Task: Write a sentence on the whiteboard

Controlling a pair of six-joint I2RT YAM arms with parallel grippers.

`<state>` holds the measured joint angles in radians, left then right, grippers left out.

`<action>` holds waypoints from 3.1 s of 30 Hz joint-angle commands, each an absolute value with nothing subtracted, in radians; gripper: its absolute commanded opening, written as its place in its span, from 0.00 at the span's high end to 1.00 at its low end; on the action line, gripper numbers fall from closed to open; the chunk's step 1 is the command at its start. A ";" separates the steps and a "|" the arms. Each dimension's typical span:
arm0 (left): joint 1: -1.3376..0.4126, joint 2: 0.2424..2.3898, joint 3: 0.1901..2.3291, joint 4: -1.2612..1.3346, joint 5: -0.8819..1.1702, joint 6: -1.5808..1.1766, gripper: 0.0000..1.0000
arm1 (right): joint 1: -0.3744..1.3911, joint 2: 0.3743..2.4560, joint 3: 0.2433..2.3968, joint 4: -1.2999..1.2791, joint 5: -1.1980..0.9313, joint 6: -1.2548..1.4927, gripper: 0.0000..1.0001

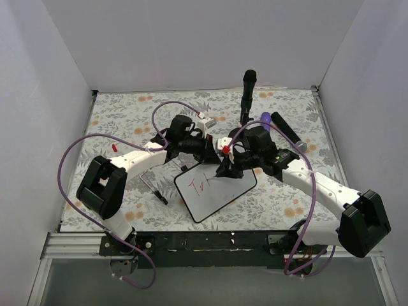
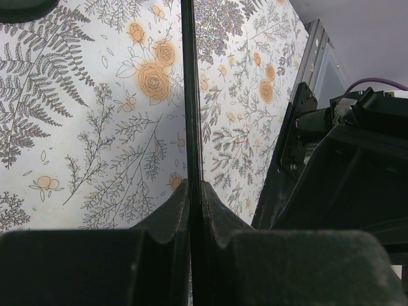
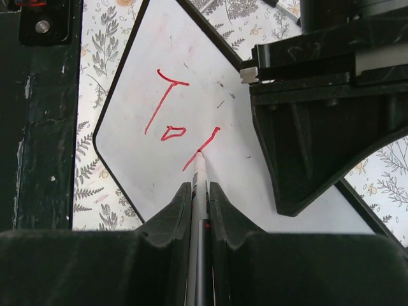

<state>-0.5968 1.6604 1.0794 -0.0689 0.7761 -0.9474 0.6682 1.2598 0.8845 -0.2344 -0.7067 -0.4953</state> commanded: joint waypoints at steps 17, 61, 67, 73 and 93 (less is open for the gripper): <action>-0.598 1.617 1.072 -0.044 0.778 -0.870 1.00 | 0.696 1.313 0.930 -0.221 -0.744 -0.491 0.99; -0.598 1.615 1.072 -0.064 0.781 -0.850 1.00 | 0.673 1.272 0.940 -0.267 -0.670 -0.534 0.99; -0.598 1.617 1.072 -0.066 0.782 -0.850 1.00 | 0.667 1.275 0.966 -0.264 -0.681 -0.525 0.99; -0.598 1.615 1.072 -0.066 0.782 -0.848 1.00 | 0.667 1.279 0.950 -0.261 -0.680 -0.525 0.99; -0.600 1.615 1.072 -0.078 0.782 -0.838 1.00 | 0.660 1.259 0.891 -0.313 -0.675 -0.574 0.99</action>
<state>-0.5964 1.6604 1.0786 -0.0765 0.7837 -0.9333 0.6731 1.2789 0.8852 -0.3164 -0.6941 -0.5510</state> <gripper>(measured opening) 0.052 0.184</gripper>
